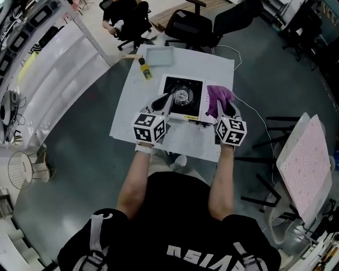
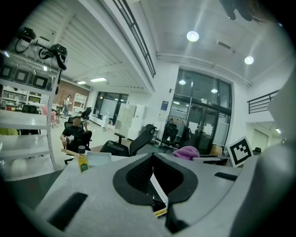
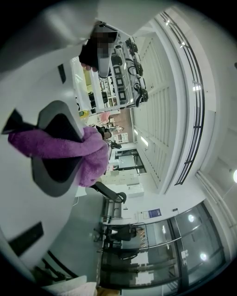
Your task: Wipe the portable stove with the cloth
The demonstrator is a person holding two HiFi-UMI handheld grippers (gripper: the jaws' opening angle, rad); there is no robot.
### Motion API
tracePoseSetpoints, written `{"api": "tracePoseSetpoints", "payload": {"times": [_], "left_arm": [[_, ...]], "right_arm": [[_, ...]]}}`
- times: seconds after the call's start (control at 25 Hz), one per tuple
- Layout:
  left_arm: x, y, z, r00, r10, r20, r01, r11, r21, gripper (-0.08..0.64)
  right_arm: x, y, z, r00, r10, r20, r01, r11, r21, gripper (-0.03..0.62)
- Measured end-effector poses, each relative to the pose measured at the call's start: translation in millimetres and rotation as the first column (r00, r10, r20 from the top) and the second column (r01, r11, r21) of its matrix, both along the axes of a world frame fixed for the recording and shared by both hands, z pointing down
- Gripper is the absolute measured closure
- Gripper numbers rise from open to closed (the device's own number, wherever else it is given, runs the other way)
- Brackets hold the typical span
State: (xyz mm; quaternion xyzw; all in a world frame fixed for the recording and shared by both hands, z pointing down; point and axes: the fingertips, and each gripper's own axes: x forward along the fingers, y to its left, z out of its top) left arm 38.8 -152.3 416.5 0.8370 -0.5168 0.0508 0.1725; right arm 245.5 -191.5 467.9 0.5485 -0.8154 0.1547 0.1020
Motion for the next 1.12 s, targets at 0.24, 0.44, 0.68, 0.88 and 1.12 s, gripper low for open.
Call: {"api": "tracePoseSetpoints", "payload": {"times": [0.24, 0.44, 0.68, 0.88, 1.12], "left_arm": [[8, -11, 11, 1.0, 0.019, 0.011, -0.018, 1.0, -0.017, 0.554], [19, -16, 28, 0.999, 0.049, 0.015, -0.049, 0.998, -0.047, 0.554], [31, -19, 55, 0.996, 0.089, 0.015, -0.087, 0.992, -0.086, 0.554], [41, -17, 77, 0.993, 0.121, 0.014, -0.118, 0.985, -0.128, 0.554], [44, -11, 96, 0.99, 0.138, 0.013, -0.134, 0.977, -0.166, 0.554]], "right_arm": [[5, -6, 22, 1.0, 0.017, -0.008, -0.018, 0.999, -0.045, 0.502], [9, -3, 53, 0.999, 0.03, -0.016, -0.031, 0.994, -0.109, 0.502], [5, 8, 102, 0.999, 0.033, -0.01, -0.035, 0.98, -0.196, 0.502], [-1, 24, 142, 1.0, 0.017, -0.023, -0.022, 0.96, -0.28, 0.502], [-5, 39, 173, 1.0, 0.008, -0.024, -0.016, 0.938, -0.347, 0.502]]}}
